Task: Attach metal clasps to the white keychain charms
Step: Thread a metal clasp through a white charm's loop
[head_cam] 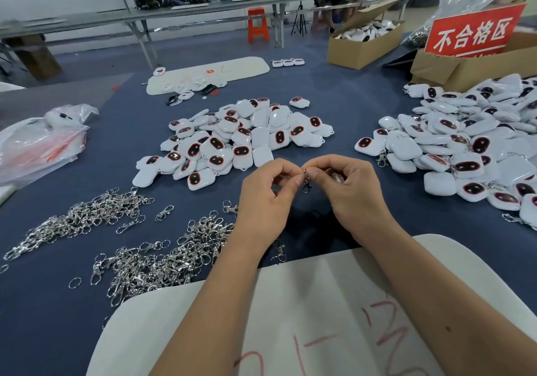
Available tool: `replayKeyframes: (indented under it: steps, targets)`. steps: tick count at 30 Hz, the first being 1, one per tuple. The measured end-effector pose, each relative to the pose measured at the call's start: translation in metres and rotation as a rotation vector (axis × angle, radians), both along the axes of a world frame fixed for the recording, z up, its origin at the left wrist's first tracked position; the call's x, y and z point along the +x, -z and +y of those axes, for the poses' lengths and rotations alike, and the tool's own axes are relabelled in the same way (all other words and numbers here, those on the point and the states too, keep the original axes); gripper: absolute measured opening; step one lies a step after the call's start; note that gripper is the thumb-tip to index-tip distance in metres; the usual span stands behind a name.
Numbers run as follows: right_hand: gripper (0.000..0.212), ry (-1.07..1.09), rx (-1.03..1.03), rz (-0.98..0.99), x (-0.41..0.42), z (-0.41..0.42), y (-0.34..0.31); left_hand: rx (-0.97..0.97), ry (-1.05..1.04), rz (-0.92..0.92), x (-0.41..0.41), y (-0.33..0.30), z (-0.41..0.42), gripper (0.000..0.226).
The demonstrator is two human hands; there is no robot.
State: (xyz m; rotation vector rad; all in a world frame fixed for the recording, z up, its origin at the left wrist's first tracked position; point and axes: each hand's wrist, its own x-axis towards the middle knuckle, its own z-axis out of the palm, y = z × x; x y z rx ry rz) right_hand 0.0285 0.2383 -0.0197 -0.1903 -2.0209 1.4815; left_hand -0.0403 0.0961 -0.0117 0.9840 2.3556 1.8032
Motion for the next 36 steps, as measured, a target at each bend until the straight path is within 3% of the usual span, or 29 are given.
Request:
replayKeyframes:
  steps: [25, 36]
  targets:
    - [0.011, 0.014, -0.032, -0.020, 0.0004, 0.0011, 0.0000, 0.083, 0.037, -0.121, -0.0024, -0.0008, -0.0010, 0.016]
    - [0.010, 0.030, -0.019, -0.035, 0.0006, -0.0002, -0.0014, 0.014, -0.012, -0.078, 0.0000, 0.0003, 0.0022, 0.012]
